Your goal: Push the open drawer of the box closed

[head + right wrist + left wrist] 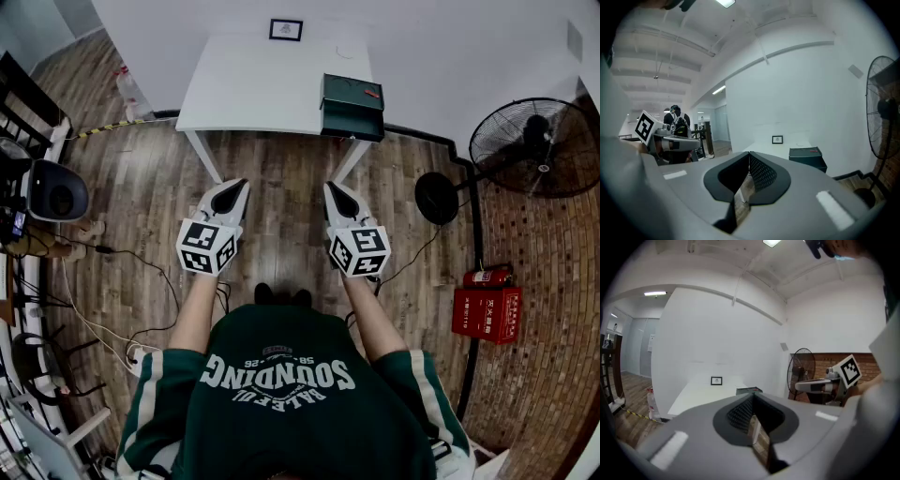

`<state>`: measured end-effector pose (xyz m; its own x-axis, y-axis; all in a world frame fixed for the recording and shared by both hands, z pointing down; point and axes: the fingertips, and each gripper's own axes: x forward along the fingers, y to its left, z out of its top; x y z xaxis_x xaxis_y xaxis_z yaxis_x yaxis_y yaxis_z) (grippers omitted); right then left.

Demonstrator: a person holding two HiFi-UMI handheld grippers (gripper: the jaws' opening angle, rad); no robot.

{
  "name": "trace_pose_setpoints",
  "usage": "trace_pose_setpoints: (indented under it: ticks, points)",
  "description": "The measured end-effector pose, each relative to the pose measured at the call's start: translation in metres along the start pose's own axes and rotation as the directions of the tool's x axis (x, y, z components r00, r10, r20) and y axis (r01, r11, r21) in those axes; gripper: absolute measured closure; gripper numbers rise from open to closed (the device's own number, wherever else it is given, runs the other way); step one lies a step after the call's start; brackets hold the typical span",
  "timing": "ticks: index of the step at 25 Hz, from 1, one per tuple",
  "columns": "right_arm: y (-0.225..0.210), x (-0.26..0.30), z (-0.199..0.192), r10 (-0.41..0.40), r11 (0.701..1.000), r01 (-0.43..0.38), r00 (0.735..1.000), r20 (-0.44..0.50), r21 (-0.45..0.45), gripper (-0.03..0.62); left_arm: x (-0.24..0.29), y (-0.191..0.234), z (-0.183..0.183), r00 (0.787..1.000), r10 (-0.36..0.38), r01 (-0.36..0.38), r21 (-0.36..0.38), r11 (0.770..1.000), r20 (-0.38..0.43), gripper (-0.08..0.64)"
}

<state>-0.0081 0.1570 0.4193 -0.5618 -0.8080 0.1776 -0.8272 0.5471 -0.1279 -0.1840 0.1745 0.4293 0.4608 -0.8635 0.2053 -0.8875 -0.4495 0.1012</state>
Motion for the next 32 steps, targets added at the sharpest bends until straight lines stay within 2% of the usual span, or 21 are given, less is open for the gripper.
trace_pose_setpoints:
  ticks: [9, 19, 27, 32]
  points:
    - [0.006, 0.009, -0.002, -0.017, 1.000, 0.016, 1.000, 0.021, 0.016, 0.589, -0.003, 0.016, -0.004, 1.000, -0.007, 0.007, -0.007, 1.000, -0.006, 0.508]
    - [0.020, 0.021, -0.025, -0.045, 0.998, 0.044, 0.999, 0.005, 0.040, 0.589, -0.002, 0.040, -0.023, 0.999, -0.036, 0.035, -0.024, 0.999, -0.032, 0.508]
    - [0.012, 0.028, -0.027, -0.082, 0.995, 0.082, 0.997, -0.005, 0.058, 0.589, 0.016, 0.045, -0.018, 0.996, -0.077, 0.076, -0.018, 0.997, -0.041, 0.508]
    - [-0.016, 0.047, -0.030, -0.102, 0.992, 0.102, 0.995, -0.009, 0.068, 0.589, 0.051, 0.050, -0.019, 0.995, -0.088, 0.088, -0.018, 0.996, -0.055, 0.508]
